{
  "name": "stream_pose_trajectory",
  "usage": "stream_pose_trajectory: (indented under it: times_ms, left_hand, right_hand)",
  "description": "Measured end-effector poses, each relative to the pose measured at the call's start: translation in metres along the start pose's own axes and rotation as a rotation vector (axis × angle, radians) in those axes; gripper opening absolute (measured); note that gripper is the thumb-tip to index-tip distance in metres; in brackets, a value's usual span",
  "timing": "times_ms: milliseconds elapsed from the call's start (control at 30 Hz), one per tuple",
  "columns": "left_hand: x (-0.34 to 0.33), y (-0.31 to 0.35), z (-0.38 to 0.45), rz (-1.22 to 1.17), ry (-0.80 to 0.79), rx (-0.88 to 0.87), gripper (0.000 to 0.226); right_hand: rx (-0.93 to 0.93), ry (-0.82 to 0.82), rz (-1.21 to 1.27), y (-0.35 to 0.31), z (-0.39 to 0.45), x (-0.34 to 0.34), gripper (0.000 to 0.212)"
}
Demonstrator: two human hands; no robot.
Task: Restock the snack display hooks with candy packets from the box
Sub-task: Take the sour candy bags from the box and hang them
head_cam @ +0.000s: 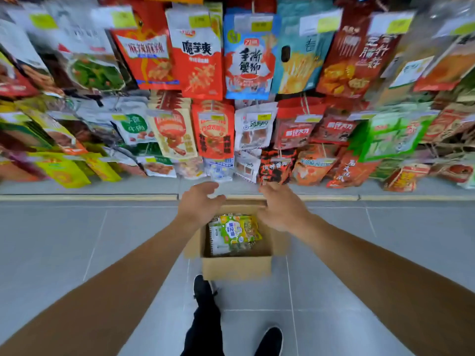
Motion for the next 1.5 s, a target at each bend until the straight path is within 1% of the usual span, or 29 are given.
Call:
stream_pose_trajectory:
  times_ms: [100, 200, 300, 367, 433, 533, 633, 667, 733, 767, 833, 867, 933, 967, 1033, 1167, 1233, 1333, 1433, 1500]
  left_hand:
    - [0.006, -0.043, 0.027, -0.026, -0.037, 0.066, 0.042]
    - [0.010, -0.082, 0.062, -0.053, -0.079, 0.154, 0.035]
    - [0.006, -0.115, 0.093, -0.049, -0.127, 0.200, 0.038]
    - [-0.002, -0.144, 0.117, -0.055, -0.147, 0.271, 0.037]
    - [-0.011, -0.173, 0.137, -0.104, -0.134, 0.354, 0.036]
    - [-0.029, -0.209, 0.160, -0.175, -0.098, 0.458, 0.039]
    - [-0.053, -0.246, 0.178, -0.172, -0.097, 0.539, 0.039]
    - [-0.064, -0.259, 0.183, -0.166, -0.100, 0.562, 0.033]
    - [-0.083, -0.282, 0.191, -0.157, -0.106, 0.574, 0.010]
    - [-0.097, -0.294, 0.197, -0.146, -0.113, 0.600, 0.005]
    - [-0.120, -0.317, 0.205, -0.148, -0.132, 0.675, 0.012]
    - [-0.138, -0.337, 0.214, -0.176, -0.135, 0.720, 0.019]
    - [-0.167, -0.374, 0.230, -0.238, -0.126, 0.780, 0.044]
    - [-0.177, -0.391, 0.238, -0.257, -0.099, 0.798, 0.052]
    - [-0.204, -0.428, 0.260, -0.270, -0.076, 0.816, 0.052]
    - [-0.251, -0.492, 0.308, -0.275, -0.071, 0.840, 0.039]
    - [-0.276, -0.526, 0.337, -0.244, -0.067, 0.822, 0.041]
    - [-0.304, -0.550, 0.370, -0.214, -0.058, 0.784, 0.053]
    - [-0.322, -0.576, 0.391, -0.205, -0.008, 0.762, 0.049]
    - [-0.333, -0.593, 0.398, -0.248, 0.010, 0.772, 0.046]
  right_hand:
    - [-0.023, -0.091, 0.010, -0.021, 0.028, -0.038, 0.059]
    - [-0.068, -0.164, 0.027, -0.037, 0.064, -0.075, 0.059]
    - [-0.127, -0.227, 0.055, -0.043, 0.091, -0.108, 0.054]
    - [-0.160, -0.281, 0.073, -0.045, 0.111, -0.135, 0.050]
    - [-0.189, -0.340, 0.104, -0.043, 0.124, -0.161, 0.052]
    - [-0.233, -0.434, 0.147, -0.031, 0.134, -0.199, 0.063]
    - [-0.289, -0.477, 0.202, -0.012, 0.143, -0.237, 0.058]
    - [-0.306, -0.488, 0.226, -0.005, 0.148, -0.251, 0.056]
    - [-0.329, -0.510, 0.259, 0.009, 0.160, -0.278, 0.053]
    - [-0.345, -0.528, 0.276, 0.018, 0.169, -0.296, 0.053]
    - [-0.371, -0.541, 0.316, 0.033, 0.186, -0.327, 0.051]
    - [-0.393, -0.550, 0.338, 0.043, 0.198, -0.349, 0.051]
    - [-0.421, -0.564, 0.366, 0.057, 0.218, -0.386, 0.049]
    - [-0.443, -0.569, 0.381, 0.064, 0.227, -0.405, 0.049]
    - [-0.476, -0.569, 0.417, 0.081, 0.249, -0.448, 0.048]
    - [-0.484, -0.564, 0.454, 0.104, 0.285, -0.525, 0.050]
    - [-0.494, -0.553, 0.449, 0.119, 0.308, -0.568, 0.050]
    - [-0.558, -0.526, 0.492, 0.144, 0.339, -0.617, 0.045]
    - [-0.651, -0.489, 0.552, 0.171, 0.368, -0.663, 0.056]
    - [-0.726, -0.481, 0.601, 0.183, 0.379, -0.685, 0.057]
Point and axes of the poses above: each hand's wrist, its own z-axis towards the middle knuckle, its own x-axis out of the back of the hand, y = z × x, the point moved 6 cm from there along z, towards the middle knuckle, and after that the axes turned 9 degrees about -z, right-handed, at the moved point
